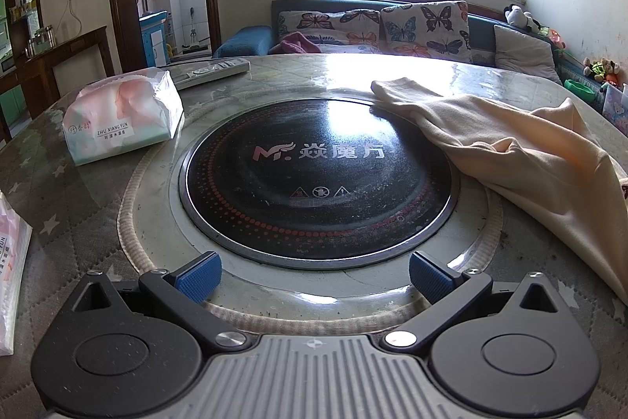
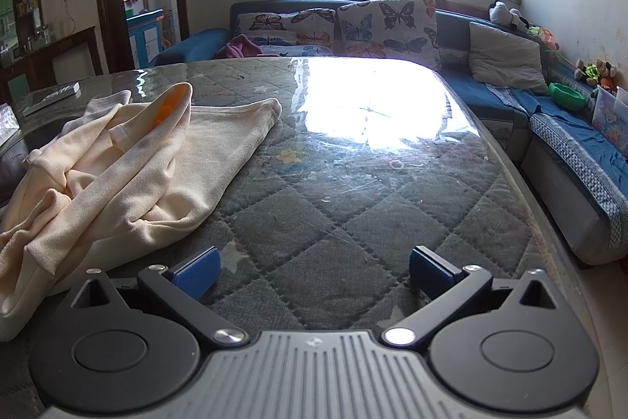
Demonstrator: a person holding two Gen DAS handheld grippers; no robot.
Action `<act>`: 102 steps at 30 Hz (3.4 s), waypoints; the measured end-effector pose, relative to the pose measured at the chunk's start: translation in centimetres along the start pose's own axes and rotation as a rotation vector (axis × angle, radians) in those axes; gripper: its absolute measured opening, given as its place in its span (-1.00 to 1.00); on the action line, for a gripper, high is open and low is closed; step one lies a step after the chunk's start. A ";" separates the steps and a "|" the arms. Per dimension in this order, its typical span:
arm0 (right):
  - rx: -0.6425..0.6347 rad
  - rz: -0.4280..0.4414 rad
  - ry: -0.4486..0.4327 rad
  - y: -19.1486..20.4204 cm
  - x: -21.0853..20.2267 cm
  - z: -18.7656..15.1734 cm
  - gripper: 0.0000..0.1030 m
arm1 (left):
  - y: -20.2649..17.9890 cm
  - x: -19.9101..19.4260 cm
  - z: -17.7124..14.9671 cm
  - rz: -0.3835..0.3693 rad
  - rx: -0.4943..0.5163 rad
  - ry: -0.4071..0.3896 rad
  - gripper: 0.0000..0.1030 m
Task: Fold clothes
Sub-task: 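Move both grippers toward the crumpled cream sweatshirt on the table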
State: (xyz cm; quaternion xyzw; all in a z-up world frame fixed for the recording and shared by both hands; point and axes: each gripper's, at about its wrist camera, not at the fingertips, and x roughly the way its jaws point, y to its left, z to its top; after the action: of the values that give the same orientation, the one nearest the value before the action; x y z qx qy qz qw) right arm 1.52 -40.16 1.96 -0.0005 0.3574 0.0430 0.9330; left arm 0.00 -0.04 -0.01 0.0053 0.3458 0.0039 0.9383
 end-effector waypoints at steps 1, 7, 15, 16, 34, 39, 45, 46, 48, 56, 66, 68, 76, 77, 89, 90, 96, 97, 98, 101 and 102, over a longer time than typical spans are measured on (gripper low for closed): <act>0.002 -0.002 0.000 0.0 0.0 0.0 1.00 | -0.1 0.0 0.0 0.009 -0.004 0.000 1.00; -0.002 -0.011 -0.041 0.9 -2.1 -1.1 1.00 | -0.7 -0.2 0.0 0.060 -0.038 0.006 1.00; 0.091 0.076 -0.109 1.7 -5.7 -2.2 1.00 | -3.3 -2.5 -1.1 0.030 -0.014 0.005 1.00; 0.094 0.081 -0.114 2.0 -6.1 -2.4 1.00 | -3.7 -2.8 -1.3 0.022 -0.009 0.004 1.00; 0.101 0.158 -0.153 5.3 -10.0 -4.8 1.00 | -10.4 -6.5 -1.2 -0.144 0.053 -0.038 1.00; 0.085 0.185 -0.157 5.9 -10.7 -5.2 1.00 | -11.6 -6.9 -1.1 -0.164 0.061 -0.018 1.00; 0.067 0.199 -0.149 6.6 -10.9 -5.3 1.00 | -12.3 -7.1 -1.1 -0.161 0.070 0.007 1.00; 0.067 0.200 -0.147 6.7 -10.9 -5.3 1.00 | -12.4 -7.1 -1.1 -0.160 0.070 0.010 1.00; 0.066 0.203 -0.145 6.8 -10.9 -5.3 1.00 | -12.5 -7.1 -1.1 -0.157 0.070 0.014 1.00; 0.060 0.202 -0.145 7.2 -10.8 -5.2 1.00 | -12.9 -6.8 -1.2 -0.147 0.074 0.035 1.00; 0.049 0.193 -0.130 7.5 -10.3 -5.2 1.00 | -13.0 -6.3 -1.2 -0.139 0.063 0.059 1.00; 0.047 0.195 -0.127 7.6 -10.1 -5.1 1.00 | -13.0 -6.2 -1.2 -0.140 0.062 0.062 1.00; 0.041 0.206 -0.119 7.8 -9.7 -4.9 1.00 | -12.9 -5.8 -1.0 -0.140 0.055 0.073 1.00; 0.041 0.207 -0.119 7.8 -9.7 -4.9 1.00 | -12.9 -5.7 -1.0 -0.140 0.054 0.073 1.00; 0.024 0.205 -0.106 8.0 -8.7 -4.1 1.00 | -13.3 -4.9 0.1 -0.148 0.062 0.078 1.00; 0.021 0.204 -0.106 8.0 -8.5 -3.9 1.00 | -13.3 -4.8 0.2 -0.149 0.064 0.078 1.00; 0.005 0.205 -0.108 8.2 -8.0 -3.3 1.00 | -13.8 -4.5 1.3 -0.155 0.077 0.065 1.00; 0.004 0.206 -0.107 8.2 -7.9 -3.2 1.00 | -13.9 -4.4 1.5 -0.156 0.079 0.063 1.00; 0.003 0.208 -0.106 8.2 -7.7 -3.1 1.00 | -14.0 -4.4 1.8 -0.157 0.081 0.060 1.00; -0.003 0.211 -0.105 8.3 -7.5 -2.8 1.00 | -14.3 -4.3 2.0 -0.160 0.084 0.060 1.00; -0.005 0.210 -0.105 8.4 -7.4 -2.7 1.00 | -14.3 -4.3 2.0 -0.161 0.085 0.060 1.00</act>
State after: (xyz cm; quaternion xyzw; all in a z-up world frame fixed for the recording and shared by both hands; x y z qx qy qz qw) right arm -6.44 -32.51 5.11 0.0371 0.3061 0.1415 0.9407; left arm -1.86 -14.45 4.13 0.0171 0.3729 -0.0862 0.9237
